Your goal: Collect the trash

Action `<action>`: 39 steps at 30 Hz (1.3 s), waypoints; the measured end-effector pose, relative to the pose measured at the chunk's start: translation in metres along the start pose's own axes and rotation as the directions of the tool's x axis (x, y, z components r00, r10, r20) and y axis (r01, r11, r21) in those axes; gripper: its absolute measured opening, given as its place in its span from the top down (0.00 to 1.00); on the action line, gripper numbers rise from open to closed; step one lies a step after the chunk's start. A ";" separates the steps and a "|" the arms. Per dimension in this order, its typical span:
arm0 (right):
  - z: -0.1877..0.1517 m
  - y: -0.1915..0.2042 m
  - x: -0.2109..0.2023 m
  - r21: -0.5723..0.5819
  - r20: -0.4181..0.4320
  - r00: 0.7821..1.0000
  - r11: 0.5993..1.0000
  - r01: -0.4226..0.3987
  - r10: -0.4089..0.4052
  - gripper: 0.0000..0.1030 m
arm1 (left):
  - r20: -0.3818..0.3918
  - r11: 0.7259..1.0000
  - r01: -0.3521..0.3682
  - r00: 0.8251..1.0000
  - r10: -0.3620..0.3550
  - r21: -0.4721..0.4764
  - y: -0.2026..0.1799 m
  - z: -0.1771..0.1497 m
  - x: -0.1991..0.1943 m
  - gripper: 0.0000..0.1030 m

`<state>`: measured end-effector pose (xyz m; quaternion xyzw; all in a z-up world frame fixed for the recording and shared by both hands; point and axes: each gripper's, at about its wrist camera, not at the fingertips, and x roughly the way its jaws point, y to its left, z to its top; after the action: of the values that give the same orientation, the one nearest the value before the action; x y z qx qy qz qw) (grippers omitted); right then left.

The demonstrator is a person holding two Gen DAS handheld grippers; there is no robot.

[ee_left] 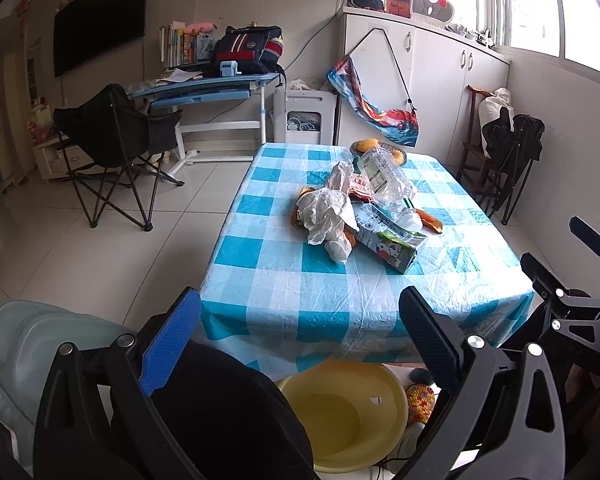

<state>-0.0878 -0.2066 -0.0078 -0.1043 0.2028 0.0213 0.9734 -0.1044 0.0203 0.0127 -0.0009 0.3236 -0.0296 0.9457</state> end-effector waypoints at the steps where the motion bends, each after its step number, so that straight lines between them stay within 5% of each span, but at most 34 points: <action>1: 0.002 0.003 0.000 -0.012 -0.019 1.000 1.000 0.001 -0.002 0.06 | 0.000 1.000 -0.002 1.000 0.002 0.004 -0.001 0.000 0.000 0.07; 39: -0.006 0.020 0.003 -0.085 -0.033 0.999 0.995 -0.045 0.042 0.06 | -0.002 1.000 -0.011 1.000 0.011 0.006 0.000 0.002 0.002 0.07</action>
<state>-0.0889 -0.1885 -0.0181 -0.1417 0.2189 0.0495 0.9641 -0.1020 0.0197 0.0130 0.0038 0.3246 -0.0255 0.9455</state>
